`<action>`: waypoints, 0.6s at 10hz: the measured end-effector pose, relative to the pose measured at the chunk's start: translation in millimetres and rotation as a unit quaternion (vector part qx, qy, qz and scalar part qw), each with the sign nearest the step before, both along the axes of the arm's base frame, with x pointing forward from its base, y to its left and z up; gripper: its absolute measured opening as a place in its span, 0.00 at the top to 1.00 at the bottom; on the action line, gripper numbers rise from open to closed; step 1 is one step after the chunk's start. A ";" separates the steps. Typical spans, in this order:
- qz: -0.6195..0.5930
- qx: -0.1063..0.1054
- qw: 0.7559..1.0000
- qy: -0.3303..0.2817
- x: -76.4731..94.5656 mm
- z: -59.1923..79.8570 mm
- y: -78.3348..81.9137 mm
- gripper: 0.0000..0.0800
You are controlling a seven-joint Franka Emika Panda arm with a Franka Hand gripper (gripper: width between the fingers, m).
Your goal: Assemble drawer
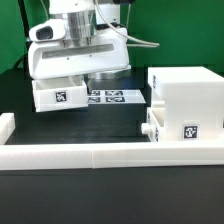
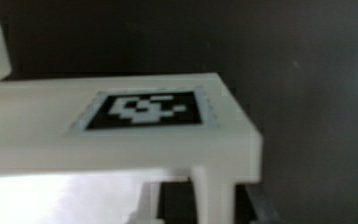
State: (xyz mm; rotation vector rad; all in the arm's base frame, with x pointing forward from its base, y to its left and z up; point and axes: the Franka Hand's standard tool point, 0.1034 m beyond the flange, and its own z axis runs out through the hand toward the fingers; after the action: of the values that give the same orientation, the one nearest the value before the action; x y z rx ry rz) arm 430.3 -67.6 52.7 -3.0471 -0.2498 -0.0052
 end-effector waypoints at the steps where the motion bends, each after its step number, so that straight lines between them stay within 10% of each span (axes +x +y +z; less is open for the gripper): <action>1: 0.000 0.000 1.000 -0.001 -0.1 -0.4 -0.2 0.95; 6: 0.218 0.001 0.976 -0.016 17.0 0.8 -1.9 0.95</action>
Offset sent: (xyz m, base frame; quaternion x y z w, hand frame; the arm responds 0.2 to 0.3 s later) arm 0.0000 0.0000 0.0000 0.0000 0.0000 -0.1938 0.9810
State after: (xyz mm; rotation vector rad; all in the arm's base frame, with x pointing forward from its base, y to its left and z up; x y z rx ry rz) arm 447.4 -69.4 53.5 -2.9196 -0.9111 -0.0267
